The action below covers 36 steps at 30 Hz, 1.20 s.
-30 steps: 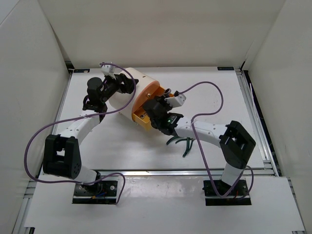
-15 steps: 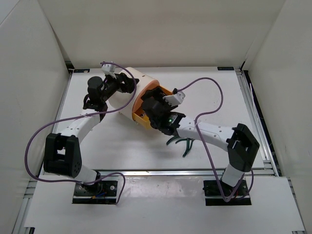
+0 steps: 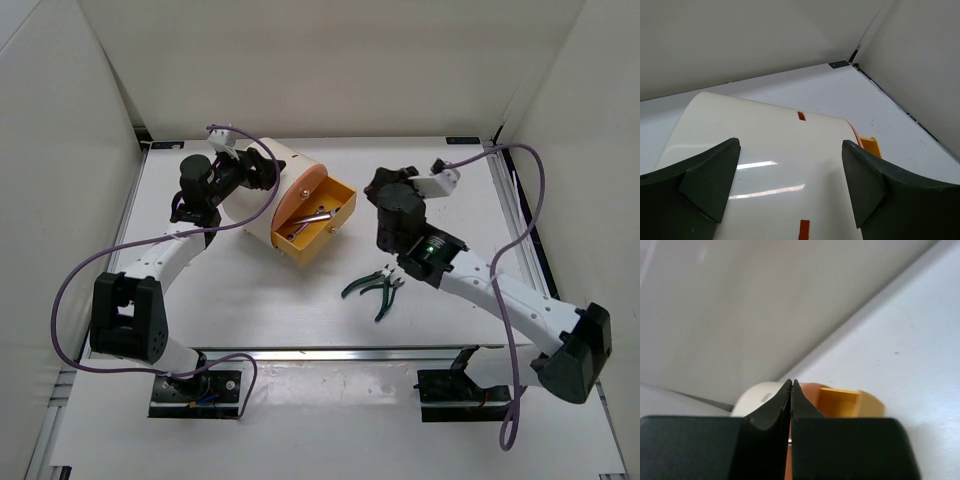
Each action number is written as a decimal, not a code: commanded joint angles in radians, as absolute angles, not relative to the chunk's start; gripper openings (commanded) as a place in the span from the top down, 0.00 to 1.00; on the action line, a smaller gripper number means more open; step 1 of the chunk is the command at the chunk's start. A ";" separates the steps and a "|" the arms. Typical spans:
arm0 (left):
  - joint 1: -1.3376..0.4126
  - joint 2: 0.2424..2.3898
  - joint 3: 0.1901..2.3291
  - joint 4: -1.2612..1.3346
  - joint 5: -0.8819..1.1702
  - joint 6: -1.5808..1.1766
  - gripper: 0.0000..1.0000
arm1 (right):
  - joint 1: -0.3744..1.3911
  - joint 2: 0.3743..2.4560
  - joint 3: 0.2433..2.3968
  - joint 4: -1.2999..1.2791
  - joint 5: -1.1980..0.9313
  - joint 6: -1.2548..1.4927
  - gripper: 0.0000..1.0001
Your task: Sort the tools into containers
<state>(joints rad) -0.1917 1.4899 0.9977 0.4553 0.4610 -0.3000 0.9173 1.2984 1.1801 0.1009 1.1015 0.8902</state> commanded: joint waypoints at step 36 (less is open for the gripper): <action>-0.201 1.582 0.896 0.160 0.448 -0.341 0.09 | 0.693 1.829 1.197 0.353 -0.123 0.991 0.92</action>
